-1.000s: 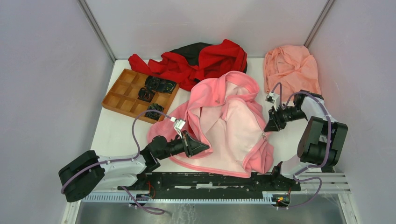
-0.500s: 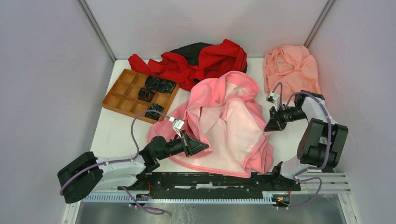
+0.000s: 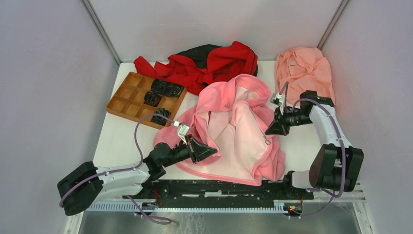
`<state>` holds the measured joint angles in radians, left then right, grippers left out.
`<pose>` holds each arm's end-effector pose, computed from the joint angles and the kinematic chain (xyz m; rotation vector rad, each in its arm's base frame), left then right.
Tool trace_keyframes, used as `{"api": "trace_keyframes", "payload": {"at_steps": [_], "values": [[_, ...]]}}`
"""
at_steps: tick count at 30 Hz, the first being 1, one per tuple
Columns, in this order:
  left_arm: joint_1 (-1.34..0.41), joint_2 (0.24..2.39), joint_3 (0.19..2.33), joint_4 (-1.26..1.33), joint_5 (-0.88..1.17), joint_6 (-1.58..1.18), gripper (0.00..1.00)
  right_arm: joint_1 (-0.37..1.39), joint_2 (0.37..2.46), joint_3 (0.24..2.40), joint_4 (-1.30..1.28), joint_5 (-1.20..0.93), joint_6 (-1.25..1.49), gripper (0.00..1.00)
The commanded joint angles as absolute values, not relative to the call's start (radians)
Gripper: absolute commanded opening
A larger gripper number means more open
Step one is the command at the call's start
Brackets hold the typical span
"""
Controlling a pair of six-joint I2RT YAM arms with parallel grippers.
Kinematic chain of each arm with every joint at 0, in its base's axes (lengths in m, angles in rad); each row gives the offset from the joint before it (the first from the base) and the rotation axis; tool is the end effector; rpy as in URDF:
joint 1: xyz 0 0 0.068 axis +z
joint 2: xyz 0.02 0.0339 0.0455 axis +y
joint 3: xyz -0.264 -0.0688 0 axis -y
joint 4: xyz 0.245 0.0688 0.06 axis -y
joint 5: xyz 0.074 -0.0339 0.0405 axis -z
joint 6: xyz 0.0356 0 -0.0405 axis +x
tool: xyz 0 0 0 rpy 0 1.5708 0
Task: Zip up the jacket
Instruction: Pick up the jacket from the center of the board.
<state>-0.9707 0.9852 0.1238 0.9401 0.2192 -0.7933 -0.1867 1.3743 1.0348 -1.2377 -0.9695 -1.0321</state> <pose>0.0996 -0.1592 0.1953 0.3525 1.6769 -1.5402 0.2205 -0.0118 0.2533 -0.9773 2.1824 1.0371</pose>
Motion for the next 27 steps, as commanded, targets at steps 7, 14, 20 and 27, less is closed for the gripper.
{"api": "trace_keyframes", "payload": {"at_steps": [7,14,20,27], "values": [[-0.967,0.878,0.108,1.035,0.153,-0.718,0.02,-0.049,1.323,0.984,-1.145,-1.271,-0.952,0.0],[-0.968,0.874,0.098,1.074,0.105,-0.722,0.02,-0.007,1.313,0.893,-1.021,-1.372,-0.913,0.0],[-0.968,0.926,0.099,1.156,0.07,-0.74,0.02,-0.006,1.34,0.875,-1.035,-1.426,-0.998,0.0],[-0.967,1.009,0.116,1.216,0.05,-0.774,0.02,0.038,1.417,0.941,-1.154,-1.395,-1.122,0.0]]}}
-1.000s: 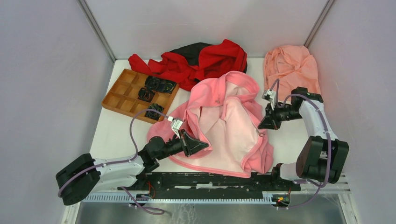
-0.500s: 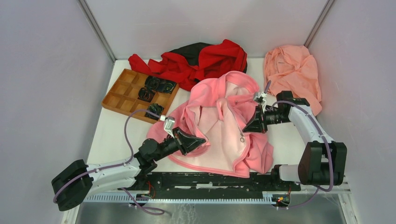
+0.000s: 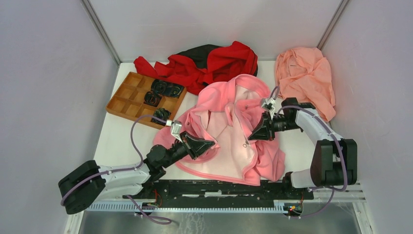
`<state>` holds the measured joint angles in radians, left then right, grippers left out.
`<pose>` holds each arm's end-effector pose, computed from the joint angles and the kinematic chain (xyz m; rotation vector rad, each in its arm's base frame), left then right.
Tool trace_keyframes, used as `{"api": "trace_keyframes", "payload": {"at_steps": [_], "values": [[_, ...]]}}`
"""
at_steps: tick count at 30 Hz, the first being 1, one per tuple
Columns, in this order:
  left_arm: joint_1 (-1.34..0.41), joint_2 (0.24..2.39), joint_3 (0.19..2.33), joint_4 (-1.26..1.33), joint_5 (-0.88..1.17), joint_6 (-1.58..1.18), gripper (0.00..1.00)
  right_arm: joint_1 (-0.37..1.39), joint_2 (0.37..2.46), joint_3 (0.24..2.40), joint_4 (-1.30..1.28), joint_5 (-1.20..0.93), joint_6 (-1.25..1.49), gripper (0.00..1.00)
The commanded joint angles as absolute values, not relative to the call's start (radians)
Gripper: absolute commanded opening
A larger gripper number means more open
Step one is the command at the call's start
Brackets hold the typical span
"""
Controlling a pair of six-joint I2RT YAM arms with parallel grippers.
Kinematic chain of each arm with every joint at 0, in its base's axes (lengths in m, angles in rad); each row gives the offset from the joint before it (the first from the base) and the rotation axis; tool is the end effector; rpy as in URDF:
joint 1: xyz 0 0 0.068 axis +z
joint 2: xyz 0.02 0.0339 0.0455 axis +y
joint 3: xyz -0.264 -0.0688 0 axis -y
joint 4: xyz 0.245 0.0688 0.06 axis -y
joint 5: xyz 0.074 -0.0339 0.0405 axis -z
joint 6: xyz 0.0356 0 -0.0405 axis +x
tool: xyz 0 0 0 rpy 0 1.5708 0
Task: Zip up the jacket
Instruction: Pick up the jacket from the center of the board, then insert the zipper into the jacket.
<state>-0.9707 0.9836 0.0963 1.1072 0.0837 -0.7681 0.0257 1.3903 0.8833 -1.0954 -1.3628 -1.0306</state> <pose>0.1002 -0.1517 0.2051 0.2331 1.5061 -1.4924 0.2124 0.0403 0.2254 -1.0198 1.8006 1.4864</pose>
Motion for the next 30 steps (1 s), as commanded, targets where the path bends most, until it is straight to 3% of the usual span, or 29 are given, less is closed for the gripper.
{"api": "trace_keyframes", "payload": {"at_steps": [1,6,11,16,20,30], "values": [[-0.968,1.011,0.119,1.216,0.045,-0.775,0.02,0.042,1.421,0.948,-1.155,-1.387,-1.121,0.0],[-0.968,0.997,0.131,1.164,0.008,-0.776,0.02,0.063,1.399,0.958,-0.99,-1.313,-0.937,0.0],[-0.967,0.947,0.13,1.088,-0.057,-0.8,0.02,0.075,1.186,0.787,-0.283,-1.144,-0.296,0.0],[-0.968,0.878,0.114,1.051,-0.121,-0.813,0.02,0.151,1.142,0.709,-0.127,-1.162,-0.143,0.0],[-0.968,0.848,0.109,1.047,-0.145,-0.814,0.02,0.197,1.072,0.528,0.256,-1.138,0.169,0.0],[-0.967,0.873,0.113,1.108,-0.133,-0.817,0.02,0.219,1.093,0.356,0.725,-1.103,0.571,0.0]]}}
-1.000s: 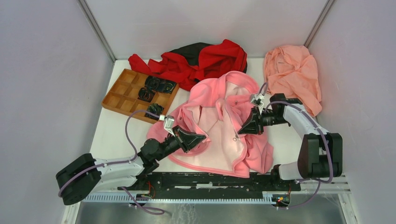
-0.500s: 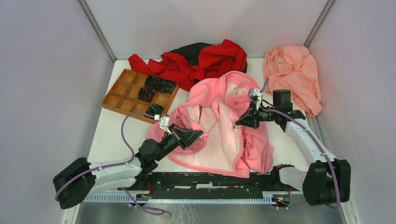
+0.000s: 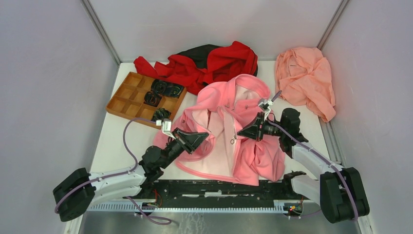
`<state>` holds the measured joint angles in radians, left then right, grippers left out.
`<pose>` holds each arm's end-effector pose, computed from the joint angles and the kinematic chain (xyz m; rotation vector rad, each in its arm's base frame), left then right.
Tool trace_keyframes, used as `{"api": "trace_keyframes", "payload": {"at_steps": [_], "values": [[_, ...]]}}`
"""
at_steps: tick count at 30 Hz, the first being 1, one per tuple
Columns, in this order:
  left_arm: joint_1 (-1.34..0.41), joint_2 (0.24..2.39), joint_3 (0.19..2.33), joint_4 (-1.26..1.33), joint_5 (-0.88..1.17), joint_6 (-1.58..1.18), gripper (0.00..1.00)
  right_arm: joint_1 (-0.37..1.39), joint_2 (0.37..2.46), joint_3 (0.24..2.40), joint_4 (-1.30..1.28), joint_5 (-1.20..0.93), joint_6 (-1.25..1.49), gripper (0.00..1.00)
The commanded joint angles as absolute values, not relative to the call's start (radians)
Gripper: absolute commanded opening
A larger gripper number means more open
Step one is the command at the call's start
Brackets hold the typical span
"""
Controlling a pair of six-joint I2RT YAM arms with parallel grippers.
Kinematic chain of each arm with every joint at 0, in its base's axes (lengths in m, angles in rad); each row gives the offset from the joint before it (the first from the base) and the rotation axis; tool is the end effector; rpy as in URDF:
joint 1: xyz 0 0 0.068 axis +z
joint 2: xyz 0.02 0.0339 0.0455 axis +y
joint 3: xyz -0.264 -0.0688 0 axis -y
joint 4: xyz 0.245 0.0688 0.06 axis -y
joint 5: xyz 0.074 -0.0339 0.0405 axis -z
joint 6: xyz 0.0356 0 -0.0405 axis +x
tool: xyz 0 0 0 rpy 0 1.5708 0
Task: Zip up the jacket
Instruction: Insert the zipper into the jacket.
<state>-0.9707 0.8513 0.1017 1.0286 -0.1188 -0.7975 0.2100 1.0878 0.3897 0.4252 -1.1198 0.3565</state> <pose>0.1002 -0.1390 0.2192 0.0113 1.4370 -1.4158 0.1986 0.0751 0.2117 -0.6934 1.7847 1.4073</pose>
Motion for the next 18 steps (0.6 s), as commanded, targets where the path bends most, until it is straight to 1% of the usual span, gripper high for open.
{"api": "trace_keyframes", "payload": {"at_steps": [1,8,16,18], "values": [[-0.967,0.886,0.114,1.118,-0.127,-0.818,0.02,0.222,1.095,0.354,0.726,-1.103,0.569,0.0],[-0.968,1.007,0.14,1.187,-0.081,-0.795,0.02,0.258,1.099,0.34,0.748,-1.137,0.556,0.0],[-0.967,1.074,0.202,1.202,0.008,-0.563,0.02,0.303,1.095,0.337,0.791,-1.217,0.527,0.0],[-0.968,1.092,0.206,1.233,0.056,-0.526,0.02,0.309,1.088,0.355,0.772,-1.252,0.474,0.0]]}}
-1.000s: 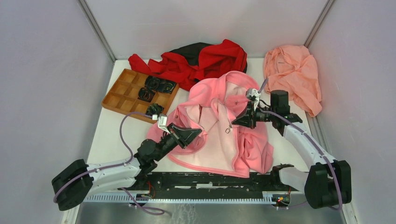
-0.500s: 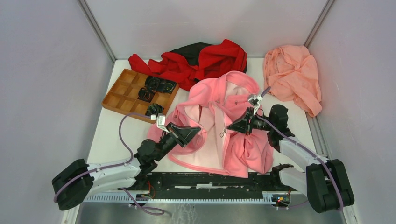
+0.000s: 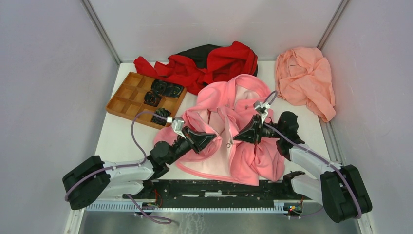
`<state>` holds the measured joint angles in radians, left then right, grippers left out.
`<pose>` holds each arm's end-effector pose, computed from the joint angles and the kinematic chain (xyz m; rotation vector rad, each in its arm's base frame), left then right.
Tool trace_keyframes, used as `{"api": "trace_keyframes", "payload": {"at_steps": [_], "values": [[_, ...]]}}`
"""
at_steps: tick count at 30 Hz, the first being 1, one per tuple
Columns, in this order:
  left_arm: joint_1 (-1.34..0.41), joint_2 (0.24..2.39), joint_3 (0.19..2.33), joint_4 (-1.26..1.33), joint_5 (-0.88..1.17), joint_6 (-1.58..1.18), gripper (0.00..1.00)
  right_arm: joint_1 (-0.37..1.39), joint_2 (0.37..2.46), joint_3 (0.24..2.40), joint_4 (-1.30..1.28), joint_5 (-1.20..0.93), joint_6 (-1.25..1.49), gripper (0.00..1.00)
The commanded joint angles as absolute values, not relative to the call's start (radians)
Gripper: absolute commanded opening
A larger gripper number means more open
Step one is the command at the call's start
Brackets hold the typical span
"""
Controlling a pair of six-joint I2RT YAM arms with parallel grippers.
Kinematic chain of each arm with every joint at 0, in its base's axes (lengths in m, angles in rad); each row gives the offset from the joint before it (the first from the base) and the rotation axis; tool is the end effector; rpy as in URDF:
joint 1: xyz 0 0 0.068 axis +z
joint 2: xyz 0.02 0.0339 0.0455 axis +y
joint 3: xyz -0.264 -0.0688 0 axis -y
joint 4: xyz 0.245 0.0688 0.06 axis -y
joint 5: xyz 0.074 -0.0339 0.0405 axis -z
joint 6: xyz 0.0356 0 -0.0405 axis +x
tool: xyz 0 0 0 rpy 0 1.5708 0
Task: Zip up the jacket
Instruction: Insert the zipper into the jacket.
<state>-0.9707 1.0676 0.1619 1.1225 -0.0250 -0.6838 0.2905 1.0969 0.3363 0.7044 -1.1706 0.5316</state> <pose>0.1126 -0.1630 0.2126 0.1905 1.4812 -1.3550 0.1881 0.0904 0.2180 -0.7818 1.6643 1.5352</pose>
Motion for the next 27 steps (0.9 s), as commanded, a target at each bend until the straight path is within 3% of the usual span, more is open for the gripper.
{"api": "trace_keyframes", "payload": {"at_steps": [1,5,16,23,27], "values": [[-0.968,1.099,0.209,1.248,0.081,-0.512,0.02,0.311,1.085,0.366,0.739,-1.27,0.431,0.0],[-0.968,1.121,0.222,1.273,0.165,-0.478,0.02,0.321,1.078,0.41,0.612,-1.298,0.289,0.0],[-0.968,1.163,0.224,1.366,0.219,-0.459,0.02,0.369,1.098,0.546,0.543,-1.324,0.271,0.0],[-0.968,1.137,0.231,1.325,0.214,-0.408,0.02,0.387,1.101,0.71,0.076,-1.354,-0.067,0.0],[-0.968,1.141,0.237,1.341,0.235,-0.393,0.02,0.409,1.099,0.723,0.05,-1.35,-0.073,0.0]]}}
